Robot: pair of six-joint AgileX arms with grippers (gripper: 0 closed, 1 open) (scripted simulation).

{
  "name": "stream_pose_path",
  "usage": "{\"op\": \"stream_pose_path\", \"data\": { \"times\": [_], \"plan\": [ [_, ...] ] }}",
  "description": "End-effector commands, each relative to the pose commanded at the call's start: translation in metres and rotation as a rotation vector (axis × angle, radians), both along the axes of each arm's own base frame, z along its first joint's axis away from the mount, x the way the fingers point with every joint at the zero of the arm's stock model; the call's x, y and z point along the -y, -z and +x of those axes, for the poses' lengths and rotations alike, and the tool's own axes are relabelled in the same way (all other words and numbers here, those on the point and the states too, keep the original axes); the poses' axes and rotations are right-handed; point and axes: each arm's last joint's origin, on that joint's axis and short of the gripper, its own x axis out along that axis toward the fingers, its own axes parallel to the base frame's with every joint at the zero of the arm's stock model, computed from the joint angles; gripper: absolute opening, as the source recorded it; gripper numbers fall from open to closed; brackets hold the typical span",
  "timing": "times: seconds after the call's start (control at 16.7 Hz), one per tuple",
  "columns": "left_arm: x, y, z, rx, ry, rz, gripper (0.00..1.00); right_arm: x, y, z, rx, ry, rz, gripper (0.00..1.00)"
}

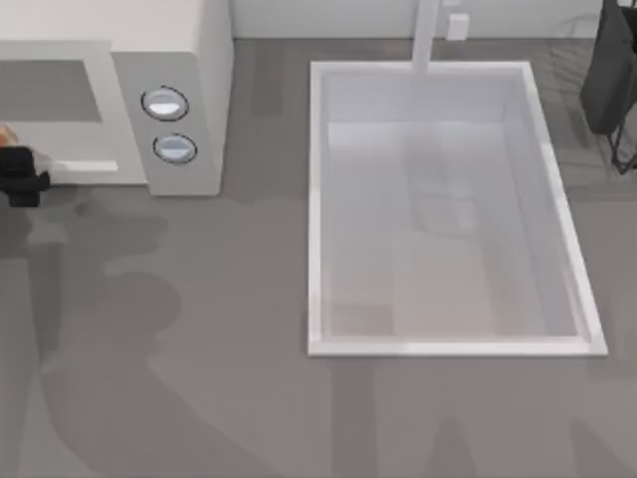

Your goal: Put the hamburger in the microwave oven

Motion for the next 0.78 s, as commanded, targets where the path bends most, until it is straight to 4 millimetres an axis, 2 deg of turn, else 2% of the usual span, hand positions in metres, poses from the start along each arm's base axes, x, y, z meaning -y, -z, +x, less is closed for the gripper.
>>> {"op": "stream_pose_path", "data": {
  "times": [0.3, 0.78],
  "plan": [
    [0.0064, 0.0093, 0.0013, 0.119, 0.018, -0.024, 0.0, 0.0, 0.0, 0.0, 0.0, 0.0, 0.0, 1.0],
    [0.0041, 0.0064, 0.0045, 0.137, 0.014, -0.018, 0.0, 0.0, 0.0, 0.0, 0.0, 0.0, 0.0, 1.0]
  ]
}}
